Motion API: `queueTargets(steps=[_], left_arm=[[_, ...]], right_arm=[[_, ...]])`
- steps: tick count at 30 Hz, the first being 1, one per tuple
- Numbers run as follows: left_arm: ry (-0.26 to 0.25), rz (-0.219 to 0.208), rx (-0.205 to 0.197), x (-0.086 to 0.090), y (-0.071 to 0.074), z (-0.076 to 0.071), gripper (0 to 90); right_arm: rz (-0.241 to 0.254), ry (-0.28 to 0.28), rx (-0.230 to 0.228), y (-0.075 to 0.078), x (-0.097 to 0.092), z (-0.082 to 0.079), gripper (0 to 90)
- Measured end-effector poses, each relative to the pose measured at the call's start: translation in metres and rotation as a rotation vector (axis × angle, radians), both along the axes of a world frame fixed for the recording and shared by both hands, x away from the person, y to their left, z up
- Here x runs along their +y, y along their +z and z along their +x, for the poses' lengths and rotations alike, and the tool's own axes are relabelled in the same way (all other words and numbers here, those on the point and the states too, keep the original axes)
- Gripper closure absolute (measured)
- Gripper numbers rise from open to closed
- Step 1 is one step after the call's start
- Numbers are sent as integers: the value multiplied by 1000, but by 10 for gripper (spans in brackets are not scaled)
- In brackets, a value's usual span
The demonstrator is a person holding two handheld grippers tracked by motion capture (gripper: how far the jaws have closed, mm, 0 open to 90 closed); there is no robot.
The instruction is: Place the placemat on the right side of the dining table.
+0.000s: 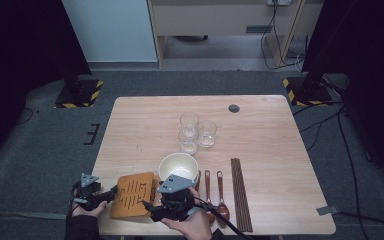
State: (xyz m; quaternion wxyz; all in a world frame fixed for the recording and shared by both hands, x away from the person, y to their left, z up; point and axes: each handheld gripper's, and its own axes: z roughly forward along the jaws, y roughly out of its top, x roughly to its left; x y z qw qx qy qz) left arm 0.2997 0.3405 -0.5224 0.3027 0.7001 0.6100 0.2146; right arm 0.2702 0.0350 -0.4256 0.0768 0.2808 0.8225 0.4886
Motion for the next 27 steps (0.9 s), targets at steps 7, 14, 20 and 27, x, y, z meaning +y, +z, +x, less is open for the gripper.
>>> queueTargets(steps=[7, 14, 20, 27], left_arm=[[-3, 0, 2, -1, -1, 0, 301], [-2, -3, 2, -1, -1, 0, 301], [0, -7, 2, 0, -1, 0, 300], [2, -7, 3, 0, -1, 0, 300]], right_arm=[[0, 9, 17, -6, 9, -1, 301], [-12, 23, 42, -16, 18, -3, 314], [-28, 15, 75, -28, 25, -5, 318], [-47, 0, 102, -40, 30, -3, 321]])
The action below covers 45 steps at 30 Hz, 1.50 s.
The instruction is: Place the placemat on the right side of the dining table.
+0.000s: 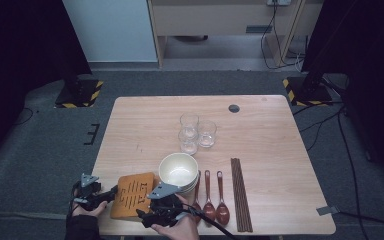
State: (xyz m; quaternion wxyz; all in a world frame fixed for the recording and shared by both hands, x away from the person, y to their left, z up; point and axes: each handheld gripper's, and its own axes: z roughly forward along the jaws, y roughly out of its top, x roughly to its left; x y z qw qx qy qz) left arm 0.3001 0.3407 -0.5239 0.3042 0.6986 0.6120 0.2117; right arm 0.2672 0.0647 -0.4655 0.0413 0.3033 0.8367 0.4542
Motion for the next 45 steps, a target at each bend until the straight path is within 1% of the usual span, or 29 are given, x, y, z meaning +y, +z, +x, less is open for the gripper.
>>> queueTargets(steps=[2, 7, 15, 22, 23, 28, 31, 34, 39, 41, 42, 45], left_arm=[[1, 0, 0, 0, 0, 0, 300], [2, -2, 0, 0, 0, 0, 300], [3, -1, -1, 0, 0, 0, 300], [3, -1, -1, 0, 0, 0, 301], [3, 0, -2, 0, 0, 0, 301], [4, -1, -2, 0, 0, 0, 300], [3, -1, -2, 0, 0, 0, 300], [4, -2, -3, 0, -1, 0, 300], [3, -2, -3, 0, -1, 0, 300], [4, -2, -4, 0, -1, 0, 300], [4, -2, -4, 0, -1, 0, 300], [5, -3, -5, 0, -1, 0, 300]], right_arm=[[-4, -6, 0, -2, 0, 1, 322], [-25, -27, 18, -10, 3, 3, 327], [-49, -38, 48, -20, 8, 5, 331], [-55, -56, 72, -28, 12, 8, 333], [-57, -66, 80, -31, 12, 9, 332], [-54, -80, 103, -35, 14, 12, 338], [-54, -84, 108, -38, 16, 14, 344], [-42, -86, 123, -40, 18, 15, 353], [-24, -78, 160, -43, 22, 17, 373], [-16, -80, 175, -45, 24, 19, 376], [-16, -80, 175, -45, 24, 19, 376], [-1, -88, 200, -46, 25, 21, 391]])
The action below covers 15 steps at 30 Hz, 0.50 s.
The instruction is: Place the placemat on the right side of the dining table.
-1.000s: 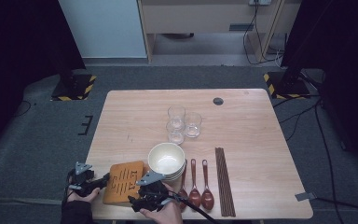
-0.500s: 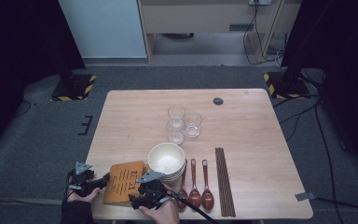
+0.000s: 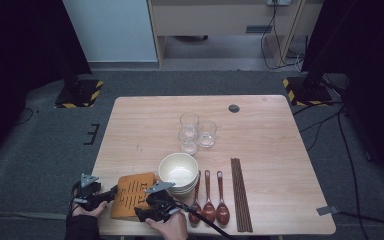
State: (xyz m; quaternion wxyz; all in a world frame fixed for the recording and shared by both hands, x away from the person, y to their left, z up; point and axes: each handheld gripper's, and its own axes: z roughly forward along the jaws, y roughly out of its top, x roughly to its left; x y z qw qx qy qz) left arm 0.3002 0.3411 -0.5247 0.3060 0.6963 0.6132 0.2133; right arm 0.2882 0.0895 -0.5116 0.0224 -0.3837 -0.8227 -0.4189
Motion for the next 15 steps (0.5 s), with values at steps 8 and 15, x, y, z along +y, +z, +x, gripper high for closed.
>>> queueTargets(steps=[8, 15], left_arm=[[5, -3, -3, 0, 0, 0, 305], [10, -12, -5, 1, 0, 0, 305]], right_arm=[[16, -24, 26, 1, 3, 3, 424], [56, -30, 2, 12, 3, 3, 521]])
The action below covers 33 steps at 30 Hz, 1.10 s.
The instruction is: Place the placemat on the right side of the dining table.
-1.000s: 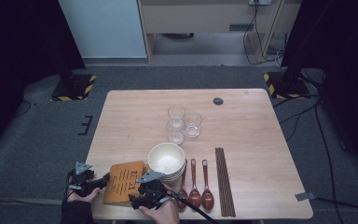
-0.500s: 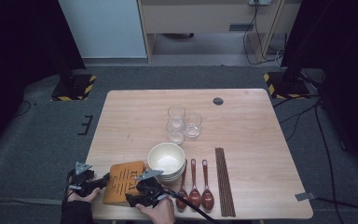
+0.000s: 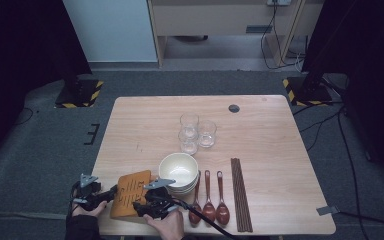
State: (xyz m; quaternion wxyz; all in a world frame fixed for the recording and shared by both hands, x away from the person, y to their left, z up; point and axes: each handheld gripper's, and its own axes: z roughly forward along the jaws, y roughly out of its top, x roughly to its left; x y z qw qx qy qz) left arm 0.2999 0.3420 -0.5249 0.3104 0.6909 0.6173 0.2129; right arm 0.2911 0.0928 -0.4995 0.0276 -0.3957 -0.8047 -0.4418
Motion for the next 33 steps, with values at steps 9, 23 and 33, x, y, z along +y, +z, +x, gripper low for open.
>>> queueTargets(steps=[9, 23, 33], left_arm=[[43, -46, -3, 5, 0, 0, 289], [110, -76, -17, 14, 2, -2, 312], [139, -108, -42, 18, 4, -3, 311]], right_arm=[[52, -5, 32, 3, -5, 1, 608], [89, 4, 45, 6, -10, -2, 714], [129, 18, 72, 7, -12, -3, 759]])
